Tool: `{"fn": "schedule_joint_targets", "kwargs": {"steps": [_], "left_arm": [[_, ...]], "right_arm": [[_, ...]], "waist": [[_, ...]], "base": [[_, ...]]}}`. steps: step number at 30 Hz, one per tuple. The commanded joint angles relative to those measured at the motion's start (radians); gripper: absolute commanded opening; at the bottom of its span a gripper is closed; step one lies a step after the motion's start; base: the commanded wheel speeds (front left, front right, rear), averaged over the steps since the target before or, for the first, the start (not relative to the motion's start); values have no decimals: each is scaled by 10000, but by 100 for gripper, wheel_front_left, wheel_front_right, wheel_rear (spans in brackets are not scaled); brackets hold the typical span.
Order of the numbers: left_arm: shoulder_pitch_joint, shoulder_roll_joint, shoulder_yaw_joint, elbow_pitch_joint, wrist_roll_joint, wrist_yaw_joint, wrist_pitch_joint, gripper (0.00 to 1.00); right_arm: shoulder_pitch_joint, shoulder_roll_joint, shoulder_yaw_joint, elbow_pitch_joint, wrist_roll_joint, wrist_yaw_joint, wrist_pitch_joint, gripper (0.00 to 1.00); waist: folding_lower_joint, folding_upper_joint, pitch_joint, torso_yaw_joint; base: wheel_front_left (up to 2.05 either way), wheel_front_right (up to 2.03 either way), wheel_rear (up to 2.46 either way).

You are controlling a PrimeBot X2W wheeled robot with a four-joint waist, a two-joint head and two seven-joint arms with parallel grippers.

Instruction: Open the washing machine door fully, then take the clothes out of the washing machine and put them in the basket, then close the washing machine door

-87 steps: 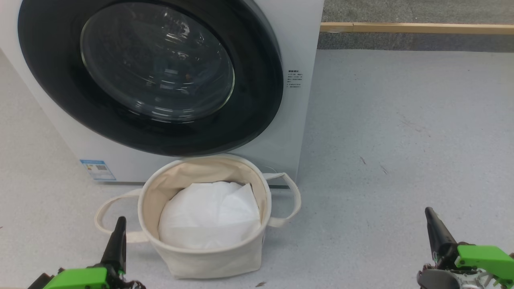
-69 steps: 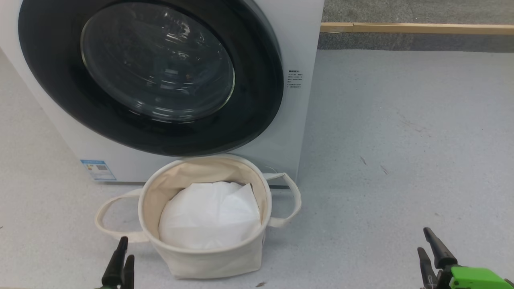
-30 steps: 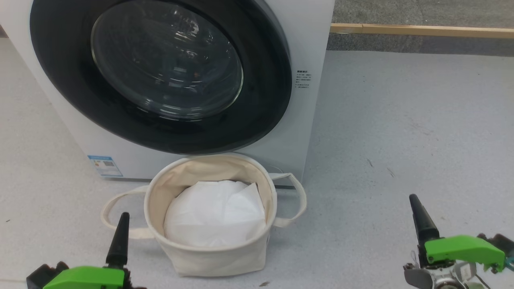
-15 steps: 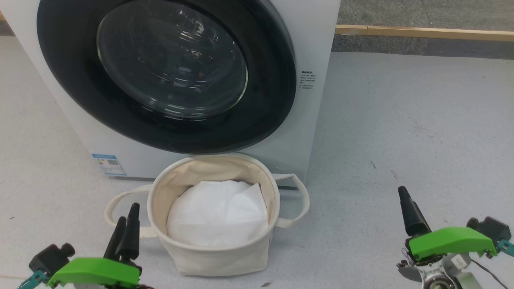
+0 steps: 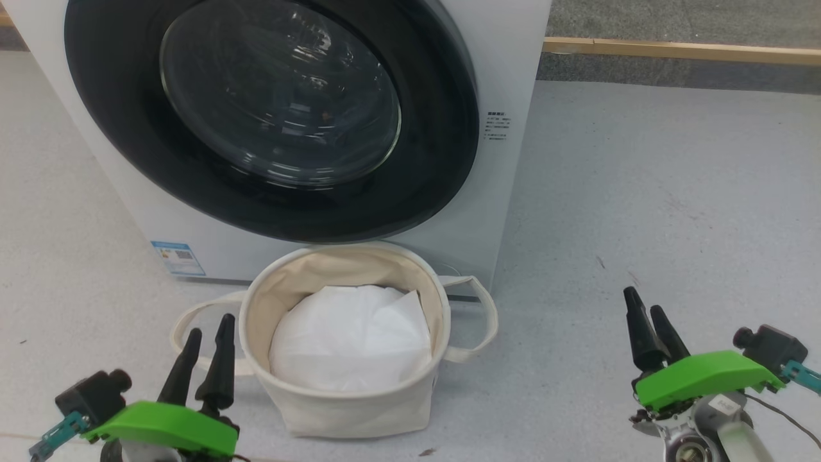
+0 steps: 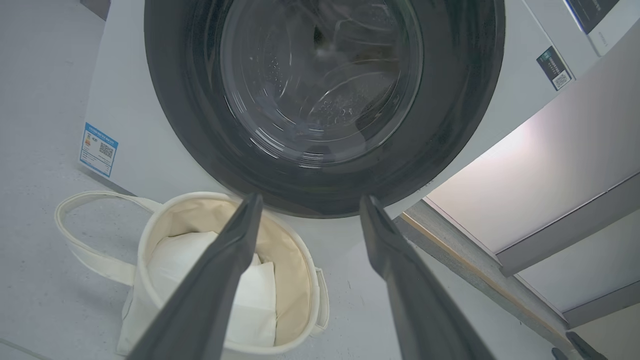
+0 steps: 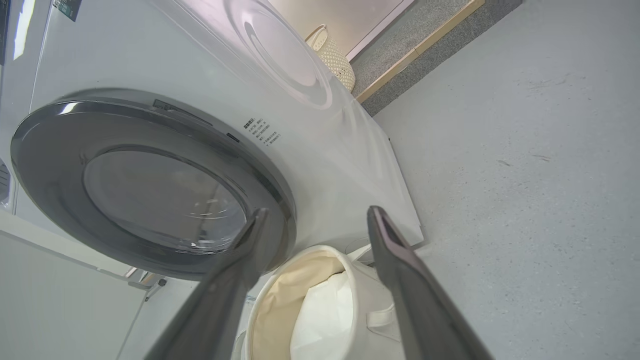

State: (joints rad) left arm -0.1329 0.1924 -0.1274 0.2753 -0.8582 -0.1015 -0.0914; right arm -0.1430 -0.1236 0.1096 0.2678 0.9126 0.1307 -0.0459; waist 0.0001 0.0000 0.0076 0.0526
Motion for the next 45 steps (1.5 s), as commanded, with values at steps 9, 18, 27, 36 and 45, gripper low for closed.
{"fn": "schedule_joint_targets", "kwargs": {"steps": [9,18,27,36,45], "left_arm": [[-733,423,129,-508,1317,14,-402,100],[-866,536,56,-552,2293,-18,-635,100],[-1047,652,1,-620,3286,-88,-899,100],[-1209,809,-100,-657,4304,-150,-1162,100],[-1357,964,-209,-761,5384,-187,-1425,100]], "right_arm": [[-645,-129,363,-580,-1355,0,-112,100],[-732,-205,587,-753,-2211,0,-206,100],[-873,-323,865,-912,-3121,0,-331,100],[-1019,-421,1122,-1056,-4066,0,-459,100],[-1117,-464,1291,-1179,-5061,0,-519,100]], "waist": [[-1,0,-1,34],[-1,0,11,76],[-1,0,23,144],[-1,0,43,204],[-1,0,80,276]], "base": [[0,0,0],[0,0,0],[0,0,0],[0,0,0],[0,0,0]]}}
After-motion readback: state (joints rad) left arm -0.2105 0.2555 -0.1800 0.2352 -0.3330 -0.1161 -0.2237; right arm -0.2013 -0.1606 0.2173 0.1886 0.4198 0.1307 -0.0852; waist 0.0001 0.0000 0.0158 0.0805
